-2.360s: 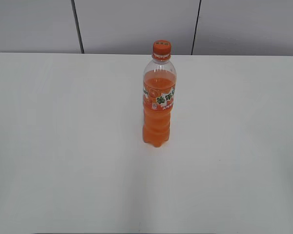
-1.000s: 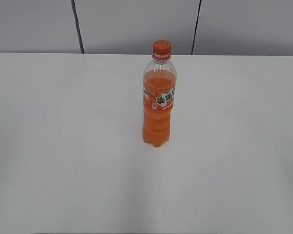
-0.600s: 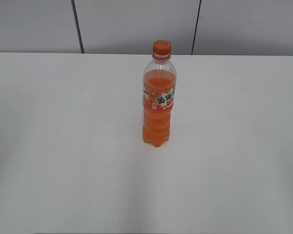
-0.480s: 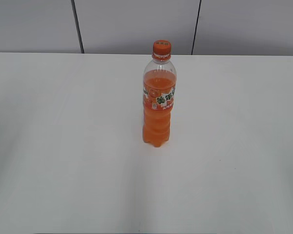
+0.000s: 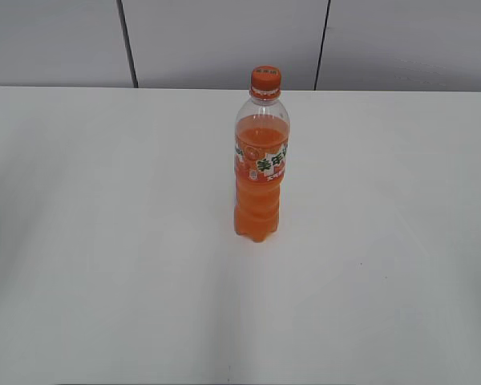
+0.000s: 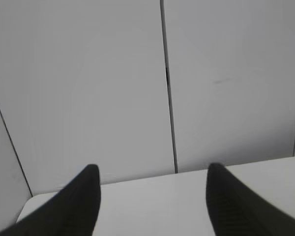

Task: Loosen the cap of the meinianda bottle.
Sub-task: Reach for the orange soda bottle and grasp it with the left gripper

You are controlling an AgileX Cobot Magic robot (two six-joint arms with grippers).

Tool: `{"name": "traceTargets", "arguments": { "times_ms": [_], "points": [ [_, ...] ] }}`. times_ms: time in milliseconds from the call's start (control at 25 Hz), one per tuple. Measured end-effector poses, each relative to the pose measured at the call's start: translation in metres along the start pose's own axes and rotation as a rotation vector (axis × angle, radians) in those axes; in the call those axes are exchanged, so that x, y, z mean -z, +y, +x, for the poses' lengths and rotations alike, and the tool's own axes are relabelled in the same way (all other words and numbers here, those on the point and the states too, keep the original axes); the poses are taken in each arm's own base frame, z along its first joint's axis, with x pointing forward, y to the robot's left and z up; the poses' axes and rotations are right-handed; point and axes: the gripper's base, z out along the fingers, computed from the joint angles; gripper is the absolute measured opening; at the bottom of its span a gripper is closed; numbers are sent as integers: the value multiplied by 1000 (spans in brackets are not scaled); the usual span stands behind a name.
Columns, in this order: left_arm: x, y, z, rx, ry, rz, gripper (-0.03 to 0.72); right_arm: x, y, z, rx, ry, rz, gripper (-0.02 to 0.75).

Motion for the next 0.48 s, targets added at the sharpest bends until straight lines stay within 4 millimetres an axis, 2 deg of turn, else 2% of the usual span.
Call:
{"name": "traceTargets", "arguments": {
  "times_ms": [240,480],
  "points": [
    [-19,-1,1,-8,-37,6,423,0,0,0,0,0,0,533],
    [-49,-3,20,-7,43,17,410,0,0,0,0,0,0,533]
  ]
}}
